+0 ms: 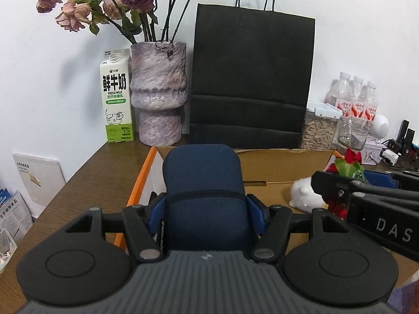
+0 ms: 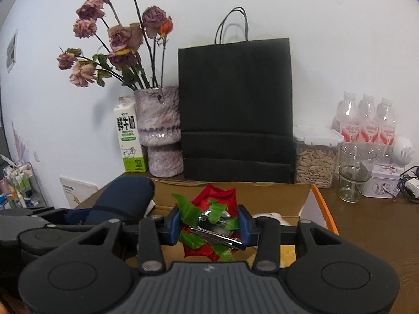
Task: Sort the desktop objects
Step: 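Carry the brooch and navy case into the red box and release both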
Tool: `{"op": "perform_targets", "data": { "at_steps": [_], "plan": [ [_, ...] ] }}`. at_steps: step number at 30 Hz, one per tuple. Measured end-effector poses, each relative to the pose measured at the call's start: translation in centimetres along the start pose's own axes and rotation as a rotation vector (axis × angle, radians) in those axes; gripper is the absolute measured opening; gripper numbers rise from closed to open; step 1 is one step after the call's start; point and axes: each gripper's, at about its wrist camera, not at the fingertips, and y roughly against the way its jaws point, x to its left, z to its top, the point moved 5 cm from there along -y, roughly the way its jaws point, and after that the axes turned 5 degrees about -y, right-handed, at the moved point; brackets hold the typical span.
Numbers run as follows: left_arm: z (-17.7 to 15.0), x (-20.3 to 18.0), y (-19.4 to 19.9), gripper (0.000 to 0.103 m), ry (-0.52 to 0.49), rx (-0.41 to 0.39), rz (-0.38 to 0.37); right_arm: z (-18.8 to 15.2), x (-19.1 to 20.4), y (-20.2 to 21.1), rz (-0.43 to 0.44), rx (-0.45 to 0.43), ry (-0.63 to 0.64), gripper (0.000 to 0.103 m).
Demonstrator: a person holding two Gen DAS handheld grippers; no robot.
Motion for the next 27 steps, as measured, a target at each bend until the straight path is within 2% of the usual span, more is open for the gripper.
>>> {"op": "perform_targets", "data": {
  "at_steps": [3,6,8,9,10,11,12,14,16,27],
  "plan": [
    [-0.2,0.0,-0.2,0.065,0.0,0.003,0.007,-0.2,-0.2,-0.4,-0.013,0.018,-0.006,0.043],
    [-0.3,0.0,-0.4,0.066,-0.003,-0.001,0.008,-0.3,-0.4,-0.7,-0.03,0.03,-0.003,0.051],
    [-0.3,0.0,-0.4,0.067,-0.011,0.003,0.023,-0.4,-0.5,-0.9,-0.046,0.043,-0.004,0.073],
    [-0.2,0.1,-0.5,0.068,-0.01,0.003,0.033,-0.4,-0.7,-0.9,-0.067,0.044,-0.008,0.079],
    [-0.2,0.2,-0.4,0.07,-0.005,-0.001,0.045,-0.4,-0.9,-1.0,-0.084,0.046,-0.012,0.09],
    [0.0,0.3,-0.1,0.077,-0.004,-0.018,0.06,-0.3,-1.1,-1.0,-0.089,0.045,-0.017,0.095],
    [0.1,0.4,0.0,0.088,-0.006,-0.03,0.076,-0.2,-1.3,-0.9,-0.091,0.046,-0.028,0.096],
    [0.5,0.6,0.5,0.103,-0.012,-0.054,0.133,-0.1,-1.7,-0.9,-0.093,0.051,-0.051,0.101],
    [0.7,0.6,0.8,0.103,-0.015,-0.069,0.135,0.0,-2.1,-0.8,-0.095,0.054,-0.065,0.103],
    [0.7,0.7,0.6,0.103,-0.017,-0.036,0.132,0.0,-1.8,-0.7,-0.092,0.067,-0.05,0.103]
  ]
}}
